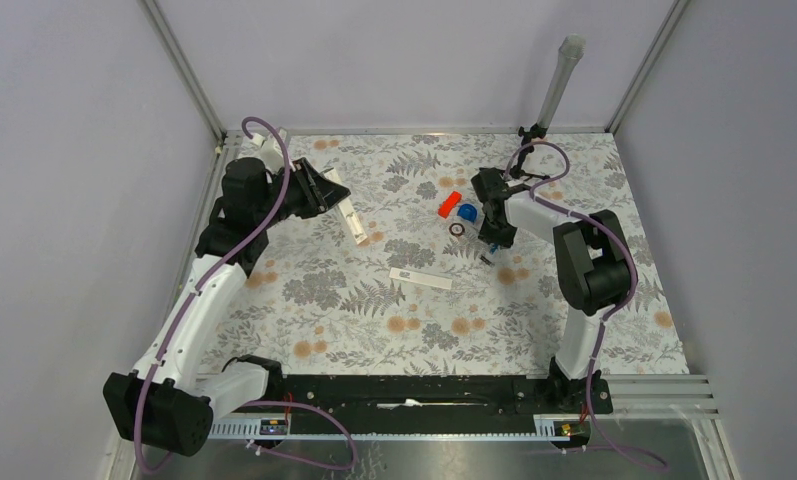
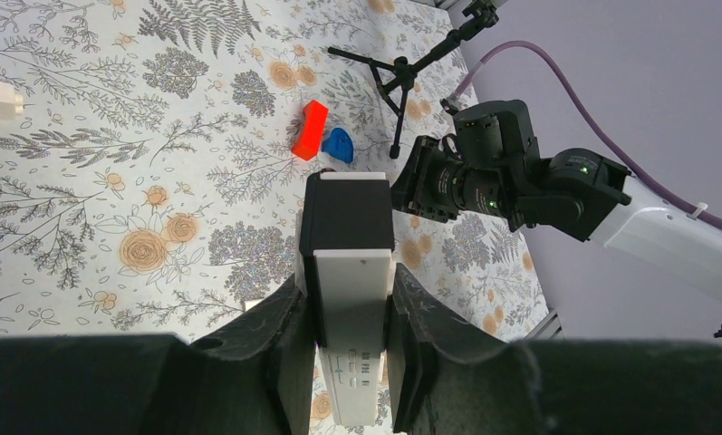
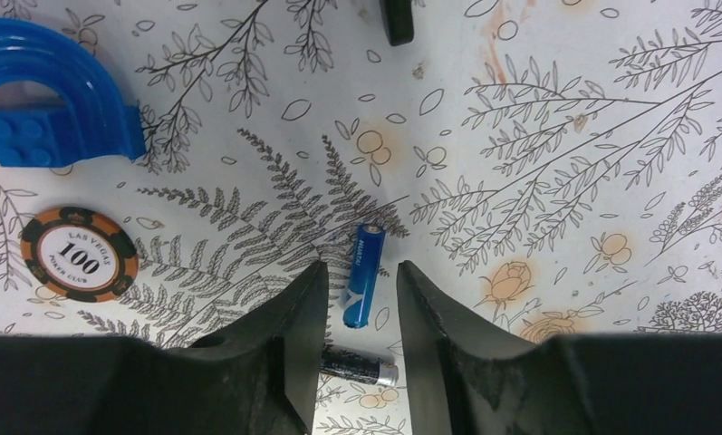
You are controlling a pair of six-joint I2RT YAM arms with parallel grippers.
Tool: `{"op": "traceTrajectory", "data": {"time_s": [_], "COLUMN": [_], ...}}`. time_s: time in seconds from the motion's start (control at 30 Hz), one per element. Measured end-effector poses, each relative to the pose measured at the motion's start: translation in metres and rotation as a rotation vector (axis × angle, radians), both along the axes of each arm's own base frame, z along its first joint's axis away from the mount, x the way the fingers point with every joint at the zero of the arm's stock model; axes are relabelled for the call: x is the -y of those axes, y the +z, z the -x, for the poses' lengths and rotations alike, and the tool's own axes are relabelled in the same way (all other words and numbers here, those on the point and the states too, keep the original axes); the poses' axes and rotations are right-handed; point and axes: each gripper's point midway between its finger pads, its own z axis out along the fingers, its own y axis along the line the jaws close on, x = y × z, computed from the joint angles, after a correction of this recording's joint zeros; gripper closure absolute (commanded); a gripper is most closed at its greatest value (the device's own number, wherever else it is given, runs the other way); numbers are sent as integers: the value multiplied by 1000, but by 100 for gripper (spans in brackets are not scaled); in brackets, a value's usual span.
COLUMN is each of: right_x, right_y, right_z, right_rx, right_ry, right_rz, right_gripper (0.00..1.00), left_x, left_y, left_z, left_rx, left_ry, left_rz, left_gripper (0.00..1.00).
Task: Load the batteries into the remote control
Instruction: Pick up the battery from the center of the board.
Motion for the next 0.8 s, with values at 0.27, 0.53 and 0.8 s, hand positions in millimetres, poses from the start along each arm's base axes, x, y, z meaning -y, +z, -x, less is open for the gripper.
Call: {"op": "traceTrajectory", "data": {"time_s": [0.27,0.53,0.8], "right_x": [10,10,10], "right_y": [-6,-6,-7], "right_z": [-3,-4,-4], "right_rx": [-9,-7,-11], "right_ry": [-39,-41,-31], "right_rz": [-5,-6,-7], "right_gripper": [81,78,93], "left_x": [0,1,3], "left_y": [0,1,5], "left_z": [1,2,5], "left_rx": [3,4,23], "left_ry": [-11,-19,-43], "left_rz": [-1,2,6], "left_gripper": [83,83,83]}}
